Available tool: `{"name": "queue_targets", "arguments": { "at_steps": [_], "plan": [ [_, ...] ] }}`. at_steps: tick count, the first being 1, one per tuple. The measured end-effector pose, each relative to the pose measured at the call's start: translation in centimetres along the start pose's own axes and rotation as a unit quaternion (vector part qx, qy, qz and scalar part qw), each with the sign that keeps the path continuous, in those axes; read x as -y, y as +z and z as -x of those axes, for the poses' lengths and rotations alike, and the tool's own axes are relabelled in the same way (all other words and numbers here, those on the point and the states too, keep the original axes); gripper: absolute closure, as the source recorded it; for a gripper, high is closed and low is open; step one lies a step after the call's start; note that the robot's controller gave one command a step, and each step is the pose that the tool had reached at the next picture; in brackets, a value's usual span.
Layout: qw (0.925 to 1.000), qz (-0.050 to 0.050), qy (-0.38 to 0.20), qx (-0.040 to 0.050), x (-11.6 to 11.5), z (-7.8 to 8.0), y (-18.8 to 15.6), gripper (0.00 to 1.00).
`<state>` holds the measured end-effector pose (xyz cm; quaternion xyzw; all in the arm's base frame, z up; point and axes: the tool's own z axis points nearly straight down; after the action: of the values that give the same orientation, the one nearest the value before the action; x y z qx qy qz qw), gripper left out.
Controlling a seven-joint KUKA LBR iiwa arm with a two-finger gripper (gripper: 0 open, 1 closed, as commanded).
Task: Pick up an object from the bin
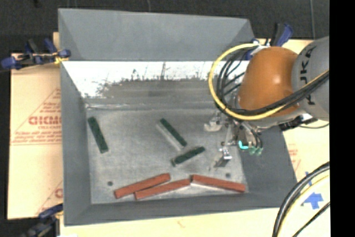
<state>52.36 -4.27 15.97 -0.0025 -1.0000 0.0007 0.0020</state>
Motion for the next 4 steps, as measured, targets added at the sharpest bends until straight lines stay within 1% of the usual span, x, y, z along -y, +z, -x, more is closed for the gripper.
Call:
{"name": "queue_targets", "arguments": {
  "at_steps": [1,2,3,4],
  "plan": [
    [1.0,0.0,-0.001,0.0028,0.0,0.1,-0.3,0.0],
    [1.0,0.001,-0.005,0.0069,-3.6,2.7,6.1,0.0],
    [0.9999,0.001,-0.012,0.0048,-4.3,3.0,7.5,0.0],
    [0.9984,0.001,0.056,0.0043,-4.6,8.5,5.9,0.0]
  ]
}}
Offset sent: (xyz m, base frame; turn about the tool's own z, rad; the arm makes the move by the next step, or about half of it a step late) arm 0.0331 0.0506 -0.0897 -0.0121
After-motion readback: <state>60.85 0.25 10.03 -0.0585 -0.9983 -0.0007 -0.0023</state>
